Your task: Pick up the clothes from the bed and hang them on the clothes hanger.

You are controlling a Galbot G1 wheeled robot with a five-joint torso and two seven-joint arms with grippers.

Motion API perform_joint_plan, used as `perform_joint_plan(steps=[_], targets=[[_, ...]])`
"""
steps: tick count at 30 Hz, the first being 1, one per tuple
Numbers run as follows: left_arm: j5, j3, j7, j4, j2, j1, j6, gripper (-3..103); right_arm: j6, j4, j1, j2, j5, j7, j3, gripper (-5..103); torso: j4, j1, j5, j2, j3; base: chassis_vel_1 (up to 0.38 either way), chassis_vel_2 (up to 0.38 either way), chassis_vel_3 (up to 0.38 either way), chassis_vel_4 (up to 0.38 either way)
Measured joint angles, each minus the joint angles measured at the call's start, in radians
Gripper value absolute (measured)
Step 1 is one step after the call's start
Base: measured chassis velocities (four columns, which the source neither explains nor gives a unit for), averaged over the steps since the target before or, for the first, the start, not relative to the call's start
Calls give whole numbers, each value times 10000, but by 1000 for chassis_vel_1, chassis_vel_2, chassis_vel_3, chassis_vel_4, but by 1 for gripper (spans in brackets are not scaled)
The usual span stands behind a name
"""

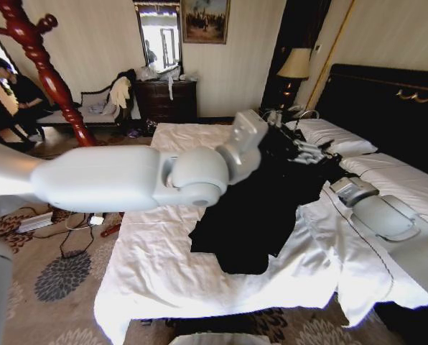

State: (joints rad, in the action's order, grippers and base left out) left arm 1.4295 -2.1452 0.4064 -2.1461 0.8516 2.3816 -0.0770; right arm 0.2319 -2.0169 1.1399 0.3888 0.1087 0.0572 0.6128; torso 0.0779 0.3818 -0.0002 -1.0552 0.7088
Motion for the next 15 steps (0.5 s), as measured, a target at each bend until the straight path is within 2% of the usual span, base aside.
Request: perform_joint_plan(steps=[2, 3, 4, 5, 6, 7, 8, 9, 11, 13, 14, 15], targets=[[60, 182, -688, -211, -1221, -372, -199, 100, -33, 40, 18, 18, -2, 4, 2, 22, 3, -1, -1, 0, 0, 0, 0, 0, 0], [60, 182, -688, -211, -1221, -372, -199, 100, -33, 40, 18, 18, -2, 4, 2, 22, 3, -1, -1, 0, 0, 0, 0, 0, 0], [124, 393, -1235, -373, -2206, -691, -417, 100, -66, 83, 18, 37, -18, 6, -10, 22, -3, 0, -4, 0, 0, 0, 0, 0, 0], [124, 393, -1235, -373, -2206, -691, -417, 100, -66, 83, 18, 37, -18, 6, -10, 22, -3, 0, -4, 0, 0, 0, 0, 0, 0], [221, 590, -1975, -552, -3062, -946, -571, 100, -111, 93, 6, 69, -39, 6, -26, 22, -6, 0, -4, 0, 0, 0, 0, 0, 0], [-8, 1014, -3965, -791, -4717, -1110, -658, 100, -160, 10, -50, 108, -56, 7, -38, 22, -5, -2, -7, -1, -2, 0, 0, 0, 0], [-89, 1087, -4357, -836, -4998, -1033, -658, 100, -173, -46, -56, 105, -59, 7, -37, 22, -1, -2, -7, 0, -2, 0, 0, 0, 0], [-89, 1087, -4357, -836, -4998, -1033, -658, 100, -173, -46, -56, 105, -59, 7, -37, 22, -1, -2, -7, 0, -2, 0, 0, 0, 0], [-244, 1275, -4919, -885, -5245, -943, -656, 100, -195, -113, -73, 74, -60, 7, -48, 22, 2, -1, -3, 0, 0, 0, 0, 0, 0], [-628, 1617, -5581, -867, -5270, -987, -648, 100, -222, -135, -74, 66, -63, 6, -53, 22, 3, 0, 0, 0, -1, 0, 0, 0, 0], [-628, 1617, -5581, -867, -5270, -987, -648, 100, -222, -135, -74, 66, -63, 6, -53, 22, 3, 0, 0, 0, -1, 0, 0, 0, 0], [-998, 1885, -5954, -780, -5192, -1054, -620, 100, -235, -148, -63, 63, -64, 6, -50, 22, 1, -1, 0, -1, -1, 0, 0, 0, 0]])
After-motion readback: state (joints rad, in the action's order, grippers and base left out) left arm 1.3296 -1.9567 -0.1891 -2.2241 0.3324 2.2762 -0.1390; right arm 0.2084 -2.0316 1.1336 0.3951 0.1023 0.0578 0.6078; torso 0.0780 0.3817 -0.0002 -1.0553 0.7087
